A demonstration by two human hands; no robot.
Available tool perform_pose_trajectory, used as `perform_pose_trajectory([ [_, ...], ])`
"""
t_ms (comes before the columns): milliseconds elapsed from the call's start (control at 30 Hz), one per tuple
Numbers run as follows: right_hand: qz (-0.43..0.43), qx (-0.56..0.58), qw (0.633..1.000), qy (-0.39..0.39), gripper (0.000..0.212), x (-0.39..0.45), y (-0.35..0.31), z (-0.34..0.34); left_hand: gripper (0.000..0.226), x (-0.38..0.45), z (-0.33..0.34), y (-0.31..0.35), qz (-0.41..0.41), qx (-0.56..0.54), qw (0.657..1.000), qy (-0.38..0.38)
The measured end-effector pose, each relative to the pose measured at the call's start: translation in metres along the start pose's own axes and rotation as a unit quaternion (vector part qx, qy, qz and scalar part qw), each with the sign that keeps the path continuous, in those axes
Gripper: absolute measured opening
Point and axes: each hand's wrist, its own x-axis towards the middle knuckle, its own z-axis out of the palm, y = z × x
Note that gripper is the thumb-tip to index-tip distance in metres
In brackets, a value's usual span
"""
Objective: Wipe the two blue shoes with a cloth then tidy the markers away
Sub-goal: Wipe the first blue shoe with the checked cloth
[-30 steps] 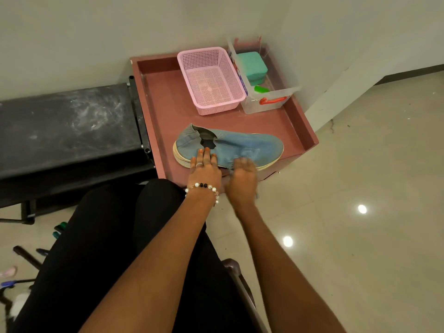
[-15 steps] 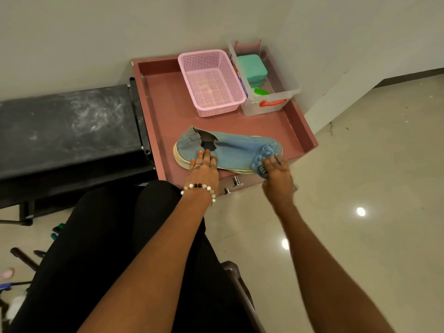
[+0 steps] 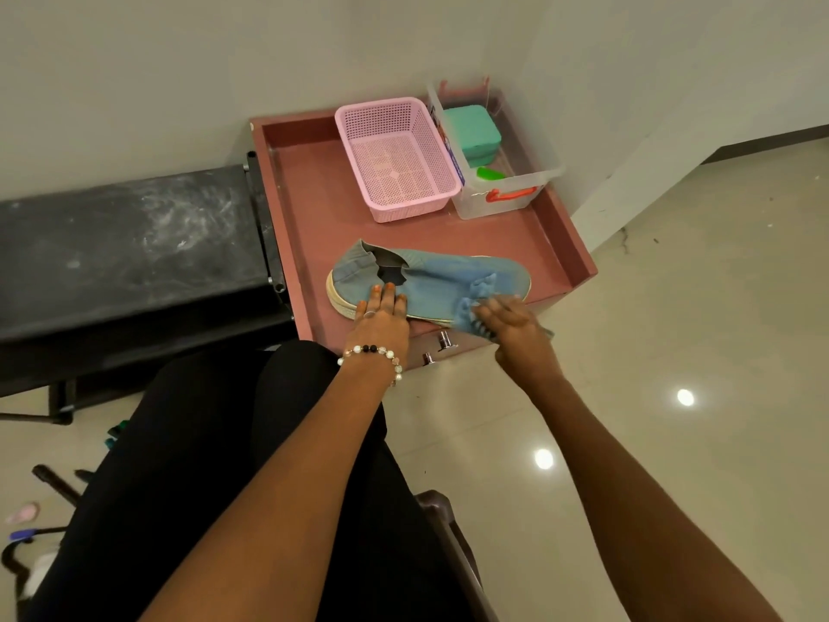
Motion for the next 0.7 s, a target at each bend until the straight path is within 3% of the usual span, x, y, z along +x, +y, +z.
perform_pose_trajectory([
  [133, 0.093, -0.025, 0.994, 0.045, 0.070, -0.005, 0.012, 0.009, 0.069, 0.002, -0.001, 0.000, -0.001, -0.003, 1.000, 0.005],
  [267, 0.292, 0.076, 0.950, 0.086, 0.068, 0.008, -0.066, 0.035, 0.067, 0.003, -0.002, 0.003, -0.010, 0.003, 1.000, 0.007],
  [400, 0.223, 0.146, 0.962, 0.059, 0.066, 0.016, -0.113, 0.045, 0.062, 0.004, -0.002, 0.001, -0.008, 0.009, 1.000, -0.005],
  [533, 0.065, 0.086, 0.994, -0.012, 0.070, 0.004, -0.053, 0.024, 0.058, 0.004, 0.001, -0.001, -0.001, 0.011, 1.000, -0.001],
  [600, 0.057, 0.039, 0.998, -0.014, 0.070, 0.000, -0.013, 0.009, 0.060, 0.003, 0.002, -0.001, -0.001, 0.013, 1.000, 0.004],
  [700, 0.111, -0.018, 0.994, 0.012, 0.067, -0.002, 0.014, 0.000, 0.065, 0.003, 0.002, -0.001, 0.003, 0.016, 1.000, 0.013],
])
